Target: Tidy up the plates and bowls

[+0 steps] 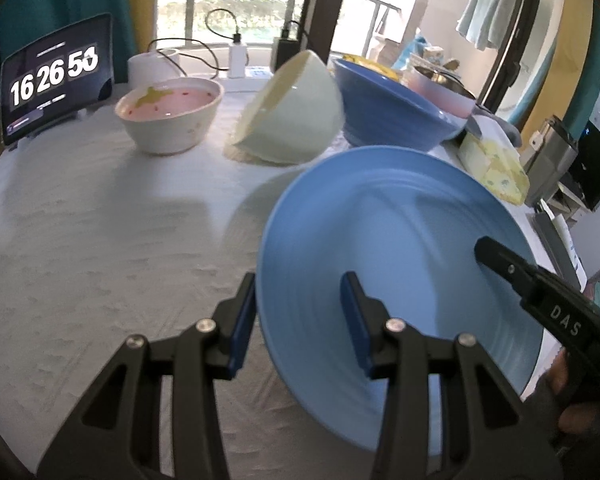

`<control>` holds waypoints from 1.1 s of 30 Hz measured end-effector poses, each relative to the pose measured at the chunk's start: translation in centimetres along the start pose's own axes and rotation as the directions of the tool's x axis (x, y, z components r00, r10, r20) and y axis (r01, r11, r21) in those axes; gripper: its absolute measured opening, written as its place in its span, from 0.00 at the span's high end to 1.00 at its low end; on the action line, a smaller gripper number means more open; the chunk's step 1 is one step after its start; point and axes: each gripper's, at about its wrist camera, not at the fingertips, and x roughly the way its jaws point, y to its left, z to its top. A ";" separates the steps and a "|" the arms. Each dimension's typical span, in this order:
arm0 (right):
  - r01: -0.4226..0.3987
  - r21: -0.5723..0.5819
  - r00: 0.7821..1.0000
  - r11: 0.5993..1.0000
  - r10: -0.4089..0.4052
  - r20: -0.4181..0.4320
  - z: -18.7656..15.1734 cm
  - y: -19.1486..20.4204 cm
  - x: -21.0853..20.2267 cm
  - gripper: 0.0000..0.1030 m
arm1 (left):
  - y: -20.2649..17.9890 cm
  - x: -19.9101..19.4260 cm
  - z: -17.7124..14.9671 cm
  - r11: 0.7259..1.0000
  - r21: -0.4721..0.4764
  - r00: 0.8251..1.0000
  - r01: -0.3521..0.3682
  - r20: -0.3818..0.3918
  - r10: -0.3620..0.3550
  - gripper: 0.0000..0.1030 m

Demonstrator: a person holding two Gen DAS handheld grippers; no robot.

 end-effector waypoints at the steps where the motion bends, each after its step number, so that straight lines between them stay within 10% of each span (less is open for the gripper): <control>1: -0.003 -0.005 1.000 1.000 0.003 0.000 0.0 0.4 0.0 0.64 | 0.4 -0.2 -0.1 1.000 -0.005 1.000 -0.002 0.003 0.002 0.58; 33: -0.105 -0.146 0.994 0.984 0.098 -0.055 0.1 13.3 3.9 0.64 | 13.2 -3.6 -0.7 0.979 -0.182 0.993 -0.095 0.048 0.106 0.58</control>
